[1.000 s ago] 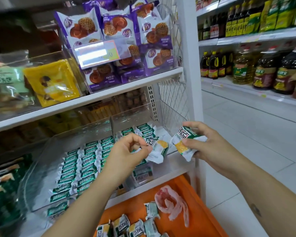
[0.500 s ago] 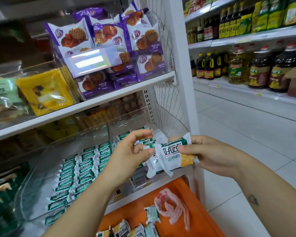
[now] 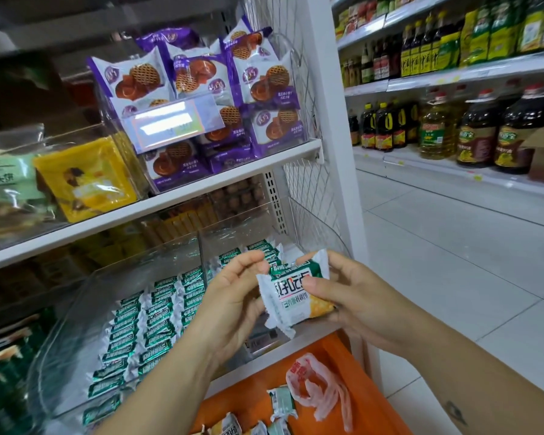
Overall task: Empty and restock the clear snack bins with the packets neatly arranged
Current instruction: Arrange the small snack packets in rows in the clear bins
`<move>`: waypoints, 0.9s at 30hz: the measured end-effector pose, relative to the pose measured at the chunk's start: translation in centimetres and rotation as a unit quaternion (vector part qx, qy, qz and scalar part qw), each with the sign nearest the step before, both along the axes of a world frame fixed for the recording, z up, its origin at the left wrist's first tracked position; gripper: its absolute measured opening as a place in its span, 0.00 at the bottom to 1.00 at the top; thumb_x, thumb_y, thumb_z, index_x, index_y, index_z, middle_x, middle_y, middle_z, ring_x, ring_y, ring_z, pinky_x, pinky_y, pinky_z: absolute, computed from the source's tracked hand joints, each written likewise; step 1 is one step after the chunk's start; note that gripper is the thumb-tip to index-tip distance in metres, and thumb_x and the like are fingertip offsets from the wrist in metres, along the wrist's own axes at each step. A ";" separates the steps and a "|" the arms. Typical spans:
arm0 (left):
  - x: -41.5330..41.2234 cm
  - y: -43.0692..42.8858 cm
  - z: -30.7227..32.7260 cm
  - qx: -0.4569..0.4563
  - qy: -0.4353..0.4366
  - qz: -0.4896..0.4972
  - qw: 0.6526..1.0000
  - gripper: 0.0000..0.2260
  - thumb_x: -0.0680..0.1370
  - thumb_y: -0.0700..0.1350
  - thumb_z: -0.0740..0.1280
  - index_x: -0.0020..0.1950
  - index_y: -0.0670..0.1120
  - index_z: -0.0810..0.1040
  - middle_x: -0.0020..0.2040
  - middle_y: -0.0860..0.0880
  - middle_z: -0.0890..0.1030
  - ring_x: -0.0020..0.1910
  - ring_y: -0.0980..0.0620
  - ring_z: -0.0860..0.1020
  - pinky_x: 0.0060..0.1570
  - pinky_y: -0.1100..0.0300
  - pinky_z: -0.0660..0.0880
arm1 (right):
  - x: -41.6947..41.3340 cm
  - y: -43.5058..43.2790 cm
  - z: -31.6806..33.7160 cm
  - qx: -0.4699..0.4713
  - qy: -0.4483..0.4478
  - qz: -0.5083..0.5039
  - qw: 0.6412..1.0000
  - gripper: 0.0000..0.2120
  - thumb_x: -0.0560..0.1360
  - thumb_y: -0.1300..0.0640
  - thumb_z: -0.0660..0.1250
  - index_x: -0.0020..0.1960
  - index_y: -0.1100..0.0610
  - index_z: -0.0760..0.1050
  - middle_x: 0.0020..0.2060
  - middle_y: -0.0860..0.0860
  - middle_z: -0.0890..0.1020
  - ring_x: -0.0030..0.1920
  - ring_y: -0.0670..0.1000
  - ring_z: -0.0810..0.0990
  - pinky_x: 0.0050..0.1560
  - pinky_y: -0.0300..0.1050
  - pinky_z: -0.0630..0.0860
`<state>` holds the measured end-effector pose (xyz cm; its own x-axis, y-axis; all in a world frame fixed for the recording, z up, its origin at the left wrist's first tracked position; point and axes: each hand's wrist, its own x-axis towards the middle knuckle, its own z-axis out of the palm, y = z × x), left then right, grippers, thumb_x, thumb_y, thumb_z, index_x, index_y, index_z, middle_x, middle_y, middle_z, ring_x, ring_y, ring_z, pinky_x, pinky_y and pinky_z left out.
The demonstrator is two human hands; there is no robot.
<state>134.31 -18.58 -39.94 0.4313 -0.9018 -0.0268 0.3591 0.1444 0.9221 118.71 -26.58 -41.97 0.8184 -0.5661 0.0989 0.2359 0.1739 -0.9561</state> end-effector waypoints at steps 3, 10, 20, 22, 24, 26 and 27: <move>1.5 0.6 1.4 0.068 -0.303 -0.050 0.949 0.11 0.71 0.52 0.69 0.51 0.50 0.80 0.43 0.53 0.81 0.44 0.55 0.80 0.43 0.63 0.77 | -0.4 -0.5 0.2 -0.113 0.040 -0.053 0.991 0.13 0.72 0.57 0.70 0.56 0.50 0.76 0.49 0.45 0.85 0.51 0.48 0.84 0.51 0.45 0.81; 1.2 0.4 3.6 0.153 -0.673 -0.169 0.704 0.26 0.70 0.59 0.73 0.63 0.68 0.65 0.59 0.69 0.72 0.58 0.77 0.68 0.52 0.81 0.62 | -0.5 -0.8 0.0 -0.251 0.076 -0.082 0.961 0.14 0.71 0.56 0.73 0.54 0.45 0.75 0.49 0.46 0.83 0.51 0.46 0.82 0.51 0.51 0.81; 2.0 -2.9 4.9 0.162 -0.640 -0.208 0.721 0.28 0.69 0.55 0.74 0.65 0.68 0.67 0.63 0.58 0.76 0.58 0.57 0.77 0.58 0.62 0.73 | 0.3 -3.2 0.0 -0.224 0.073 -0.107 0.966 0.28 0.66 0.46 0.76 0.62 0.37 0.69 0.59 0.41 0.78 0.59 0.41 0.78 0.60 0.50 0.77; 2.8 -3.9 4.2 0.156 -0.612 -0.197 0.750 0.22 0.72 0.45 0.75 0.61 0.64 0.73 0.59 0.55 0.80 0.54 0.54 0.79 0.55 0.59 0.75 | 0.1 -4.1 -0.1 -0.231 0.108 -0.139 0.957 0.21 0.67 0.43 0.73 0.59 0.38 0.72 0.61 0.39 0.76 0.62 0.40 0.75 0.65 0.50 0.73; 4.0 -4.9 2.6 0.160 -0.558 -0.155 0.799 0.21 0.73 0.40 0.73 0.63 0.56 0.75 0.54 0.52 0.83 0.49 0.51 0.82 0.52 0.55 0.78 | -0.2 -5.1 -0.6 -0.224 0.151 -0.171 0.947 0.17 0.70 0.44 0.71 0.58 0.40 0.73 0.62 0.42 0.76 0.62 0.42 0.74 0.66 0.47 0.71; 4.8 -5.9 0.8 0.172 -0.503 -0.102 0.841 0.20 0.73 0.40 0.73 0.63 0.50 0.74 0.54 0.49 0.82 0.46 0.47 0.83 0.52 0.49 0.79 | -0.5 -5.9 -1.5 -0.258 0.218 -0.180 0.924 0.18 0.75 0.48 0.68 0.63 0.46 0.73 0.64 0.45 0.75 0.61 0.42 0.74 0.63 0.38 0.68; 5.1 -6.5 -0.2 0.179 -0.490 -0.077 0.850 0.21 0.72 0.42 0.75 0.62 0.50 0.73 0.54 0.49 0.81 0.45 0.46 0.83 0.53 0.46 0.78 | -0.5 -6.2 -2.0 -0.288 0.252 -0.174 0.907 0.18 0.76 0.51 0.66 0.65 0.48 0.72 0.65 0.46 0.74 0.62 0.42 0.72 0.61 0.34 0.65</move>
<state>139.39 -25.10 -40.16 0.2829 -0.9591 -0.0079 -0.6165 -0.1881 0.7646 118.21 -32.76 -43.92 0.6230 -0.7725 0.1227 -0.3127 -0.3897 -0.8662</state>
